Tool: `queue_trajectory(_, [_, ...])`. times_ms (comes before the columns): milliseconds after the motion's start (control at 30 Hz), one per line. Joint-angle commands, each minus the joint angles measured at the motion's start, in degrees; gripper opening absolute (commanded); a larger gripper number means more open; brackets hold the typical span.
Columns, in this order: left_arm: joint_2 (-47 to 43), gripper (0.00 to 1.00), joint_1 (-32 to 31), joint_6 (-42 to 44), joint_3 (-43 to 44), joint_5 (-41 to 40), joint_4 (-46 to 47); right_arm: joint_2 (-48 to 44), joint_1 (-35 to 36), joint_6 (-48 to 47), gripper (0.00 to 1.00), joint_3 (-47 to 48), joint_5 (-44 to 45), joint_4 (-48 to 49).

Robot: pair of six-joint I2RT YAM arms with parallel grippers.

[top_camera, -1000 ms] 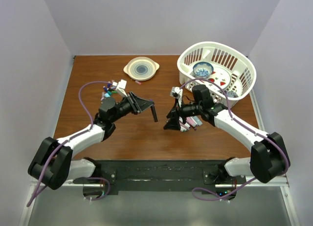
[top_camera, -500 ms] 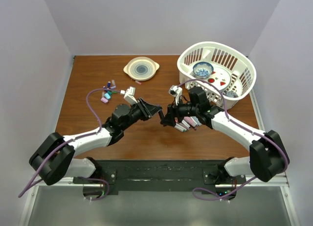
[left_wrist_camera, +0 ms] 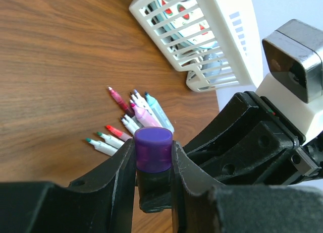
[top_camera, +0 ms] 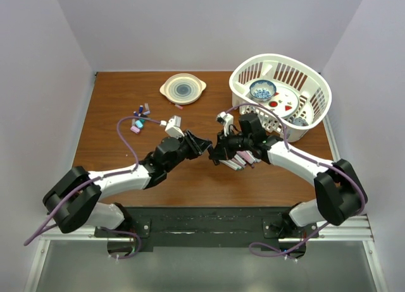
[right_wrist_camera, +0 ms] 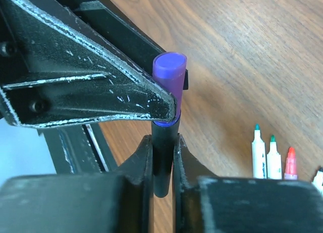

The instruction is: Open the pen caps

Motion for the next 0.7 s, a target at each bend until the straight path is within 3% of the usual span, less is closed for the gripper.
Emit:
queue_trajectory(0, [-2.73, 0.0, 0.75, 2.55, 5.09, -6.3, -2.26, 1.41, 1.98, -3.53, 0.0, 3.84, -9.57, -3.07])
queue_trajectory(267, [-9.59, 0.0, 17.0, -2.28, 5.01, -15.89, -13.78, 6.5, 8.57, -6.61, 0.0, 5.43, -14.5, -6.16])
queue_trajectory(500, [-13.46, 0.0, 22.02, -2.29, 3.36, -17.74, -19.24, 6.6, 9.19, -10.03, 0.0, 7.18, -12.05, -9.83])
queue_trajectory(667, [-12.42, 0.0, 30.08, -3.69, 0.19, -12.66, -25.03, 6.16, 7.53, -28.22, 0.0, 11.31, -12.74, -21.61])
